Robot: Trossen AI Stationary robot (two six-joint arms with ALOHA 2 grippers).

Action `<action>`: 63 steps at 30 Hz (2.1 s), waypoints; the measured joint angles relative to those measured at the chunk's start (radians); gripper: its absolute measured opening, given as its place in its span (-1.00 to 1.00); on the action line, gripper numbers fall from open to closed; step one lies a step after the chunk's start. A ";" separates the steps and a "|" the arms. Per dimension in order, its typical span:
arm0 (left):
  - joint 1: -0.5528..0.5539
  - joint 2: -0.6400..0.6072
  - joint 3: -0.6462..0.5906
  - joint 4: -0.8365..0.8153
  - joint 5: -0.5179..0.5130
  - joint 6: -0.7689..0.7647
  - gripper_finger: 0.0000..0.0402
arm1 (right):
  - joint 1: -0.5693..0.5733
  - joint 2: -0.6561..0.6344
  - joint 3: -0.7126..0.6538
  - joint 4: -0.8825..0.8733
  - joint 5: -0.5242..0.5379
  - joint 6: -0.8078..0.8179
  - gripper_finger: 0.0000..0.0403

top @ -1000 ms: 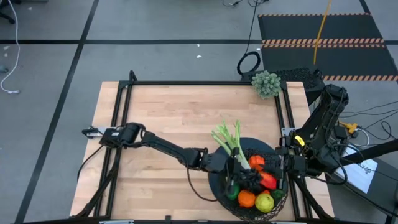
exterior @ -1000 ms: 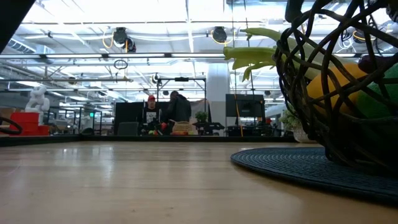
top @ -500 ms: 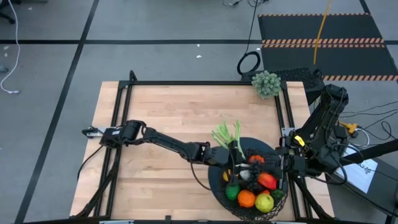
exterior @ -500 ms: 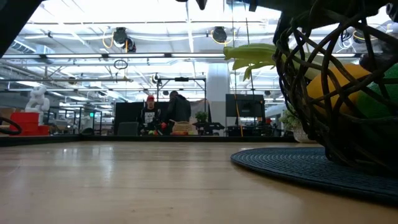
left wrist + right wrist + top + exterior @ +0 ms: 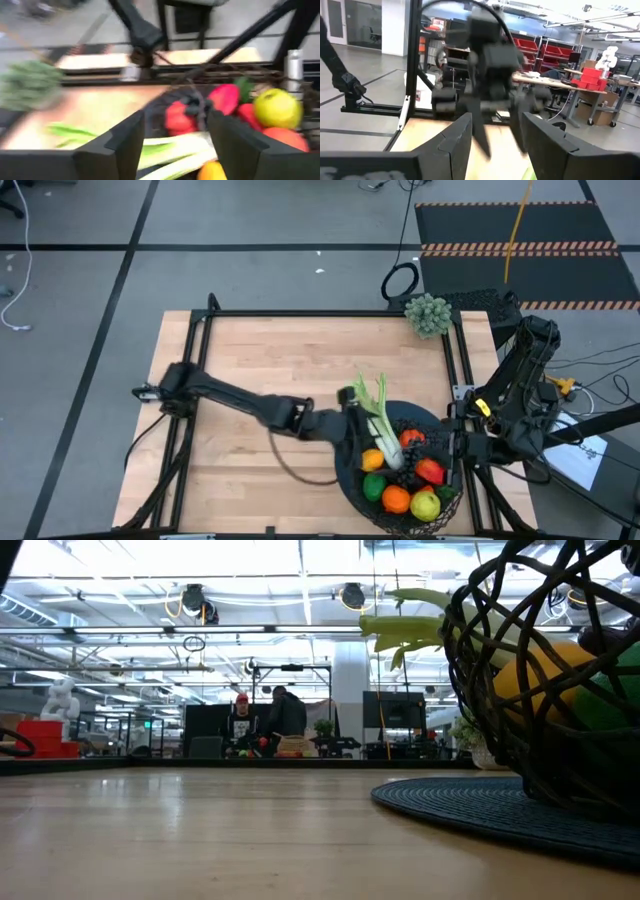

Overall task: Build produce basket
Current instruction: Return to Home Position

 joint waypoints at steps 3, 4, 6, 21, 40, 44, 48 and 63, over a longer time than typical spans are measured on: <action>-0.047 -0.060 -0.008 -0.084 -0.168 0.052 -0.05 | 0.000 0.003 0.000 -0.042 0.000 0.014 -0.18; -0.060 -0.079 -0.015 -0.090 -0.206 0.065 -0.12 | 0.000 0.005 0.000 -0.051 0.000 0.015 -0.18; -0.082 -0.124 -0.042 -0.114 -0.251 0.080 -0.24 | 0.000 0.013 0.000 -0.067 -0.001 0.017 -0.18; -0.125 -0.621 -0.594 0.057 -0.286 0.062 -0.96 | -0.038 0.003 0.000 -0.171 -0.063 -0.014 -0.96; -0.063 -1.077 -1.103 0.241 -0.296 0.108 -0.91 | -0.468 -0.443 -0.287 -0.409 -0.679 0.142 -1.00; -0.029 -1.090 -1.168 0.277 -0.290 0.108 -0.97 | -0.530 -0.555 -0.362 -0.408 -0.759 0.148 -1.00; 0.004 -1.090 -1.213 0.314 -0.272 0.110 -0.97 | -0.583 -0.645 -0.423 -0.408 -0.840 0.171 -1.00; 0.101 -1.090 -1.321 0.470 -0.119 0.100 -0.98 | -0.814 -0.714 -0.565 -0.282 -1.131 0.192 -1.00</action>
